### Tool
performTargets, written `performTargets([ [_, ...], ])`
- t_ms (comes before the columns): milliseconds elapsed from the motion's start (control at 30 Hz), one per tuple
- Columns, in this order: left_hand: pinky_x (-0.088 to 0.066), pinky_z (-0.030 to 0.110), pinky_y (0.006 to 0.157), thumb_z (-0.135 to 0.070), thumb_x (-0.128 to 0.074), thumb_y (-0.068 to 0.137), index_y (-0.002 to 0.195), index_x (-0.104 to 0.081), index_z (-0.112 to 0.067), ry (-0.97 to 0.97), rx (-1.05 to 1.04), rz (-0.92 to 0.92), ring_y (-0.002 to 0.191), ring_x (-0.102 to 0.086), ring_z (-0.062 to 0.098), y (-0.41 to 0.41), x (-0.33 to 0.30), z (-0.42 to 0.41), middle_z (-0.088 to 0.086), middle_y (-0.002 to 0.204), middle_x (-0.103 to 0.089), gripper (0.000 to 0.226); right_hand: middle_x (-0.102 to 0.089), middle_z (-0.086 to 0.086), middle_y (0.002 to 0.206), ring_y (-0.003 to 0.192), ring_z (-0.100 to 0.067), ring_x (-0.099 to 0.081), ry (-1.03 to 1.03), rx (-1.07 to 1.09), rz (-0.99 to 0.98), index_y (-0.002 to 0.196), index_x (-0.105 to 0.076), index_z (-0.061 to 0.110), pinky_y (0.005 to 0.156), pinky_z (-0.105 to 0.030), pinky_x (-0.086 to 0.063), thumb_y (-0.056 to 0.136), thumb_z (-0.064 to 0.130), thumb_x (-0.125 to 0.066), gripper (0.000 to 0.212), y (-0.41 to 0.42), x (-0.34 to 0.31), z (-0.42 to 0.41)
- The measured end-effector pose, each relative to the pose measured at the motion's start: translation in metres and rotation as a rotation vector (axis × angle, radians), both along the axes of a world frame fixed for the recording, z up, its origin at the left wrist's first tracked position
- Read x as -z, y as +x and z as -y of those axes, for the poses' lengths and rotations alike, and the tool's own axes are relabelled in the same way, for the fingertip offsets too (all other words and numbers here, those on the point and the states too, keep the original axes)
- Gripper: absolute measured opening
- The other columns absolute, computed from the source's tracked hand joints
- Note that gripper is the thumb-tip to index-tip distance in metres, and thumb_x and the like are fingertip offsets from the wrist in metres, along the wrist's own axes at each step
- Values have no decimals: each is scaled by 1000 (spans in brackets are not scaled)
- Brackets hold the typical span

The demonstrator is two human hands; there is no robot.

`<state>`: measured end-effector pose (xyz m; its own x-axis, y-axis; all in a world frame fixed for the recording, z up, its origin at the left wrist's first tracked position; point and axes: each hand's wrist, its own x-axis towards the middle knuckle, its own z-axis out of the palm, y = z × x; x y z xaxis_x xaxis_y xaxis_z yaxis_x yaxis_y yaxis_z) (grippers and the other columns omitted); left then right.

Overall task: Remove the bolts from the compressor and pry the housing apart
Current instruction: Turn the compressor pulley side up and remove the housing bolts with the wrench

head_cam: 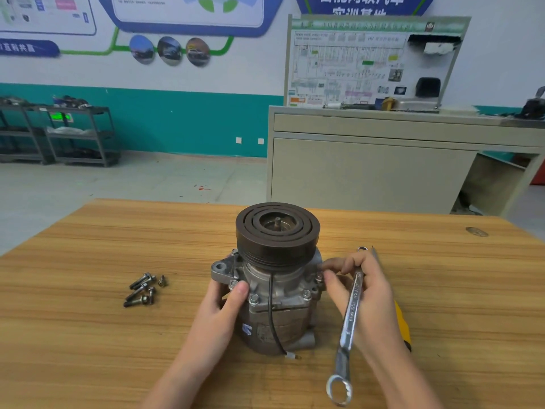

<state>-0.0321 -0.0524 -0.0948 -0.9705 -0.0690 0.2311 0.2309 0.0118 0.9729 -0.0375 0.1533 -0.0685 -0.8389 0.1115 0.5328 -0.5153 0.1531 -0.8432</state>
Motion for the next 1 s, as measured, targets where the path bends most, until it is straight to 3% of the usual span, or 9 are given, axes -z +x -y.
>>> performTargets([
  [67, -38, -6, 68, -50, -51, 77, 110, -54, -41, 2, 3, 1, 93, -56, -24, 1, -1, 0, -43, 99, -63, 35, -69, 6, 87, 76, -10, -66, -14, 19, 11, 75, -50, 37, 68, -18, -53, 65, 37, -76, 28, 0, -1, 0],
  [267, -40, -3, 68, -52, -52, 74, 108, -57, -37, 21, -6, 15, 93, -59, -18, 0, -1, 0, -38, 99, -66, 38, -69, 4, 87, 79, -10, -66, -51, 0, -6, 76, -51, 44, 70, -21, -52, 72, 24, -69, 26, 0, -1, 1],
  [367, -40, -3, 67, -51, -52, 74, 109, -57, -35, 26, -8, 22, 92, -60, -18, 1, -1, 0, -37, 99, -66, 39, -68, 6, 84, 79, -7, -65, -78, -14, -10, 75, -50, 45, 72, -19, -52, 65, 24, -83, 41, -1, -2, -1],
  [467, -40, -3, 66, -54, -52, 73, 109, -57, -35, 24, -10, 22, 92, -60, -18, 1, 0, 0, -37, 99, -66, 41, -67, 6, 82, 79, -11, -65, -16, 4, 8, 75, -51, 45, 73, -26, -52, 71, 11, -80, 45, -3, 0, 0],
  [567, -39, -4, 66, -53, -52, 74, 107, -56, -38, 21, 1, 19, 92, -58, -20, 1, -2, -1, -40, 97, -65, 37, -70, 4, 88, 80, -12, -66, -18, 2, -8, 78, -52, 42, 70, -22, -53, 71, 27, -71, 25, 1, -1, 1],
  [633, -39, -4, 69, -48, -52, 75, 110, -56, -36, 35, 7, 5, 93, -58, -20, 1, -3, -2, -38, 100, -65, 36, -69, 4, 88, 80, -9, -65, -28, 1, -15, 78, -52, 42, 70, -17, -52, 68, 32, -74, 26, 1, -2, 0],
  [767, -39, -4, 64, -43, -52, 78, 107, -56, -34, 49, 1, 8, 86, -59, -22, 2, -3, -3, -39, 93, -65, 30, -67, 3, 86, 77, -10, -64, 4, 7, 17, 76, -51, 44, 71, -26, -50, 72, 11, -77, 42, -2, 0, 0],
  [900, -39, -4, 64, -45, -51, 76, 106, -55, -36, 45, 0, 15, 86, -58, -23, 2, -4, -3, -41, 92, -64, 31, -69, 4, 90, 80, -10, -65, -27, -20, 2, 74, -48, 43, 72, -19, -53, 71, 23, -72, 31, 2, -3, 1],
  [1000, -39, -3, 66, -44, -52, 76, 106, -57, -33, 52, -12, 12, 89, -60, -19, 1, -2, -2, -37, 95, -67, 32, -67, 5, 84, 76, -7, -64, -14, -3, 11, 73, -48, 43, 70, -19, -51, 70, 12, -82, 46, -1, -1, 0],
])
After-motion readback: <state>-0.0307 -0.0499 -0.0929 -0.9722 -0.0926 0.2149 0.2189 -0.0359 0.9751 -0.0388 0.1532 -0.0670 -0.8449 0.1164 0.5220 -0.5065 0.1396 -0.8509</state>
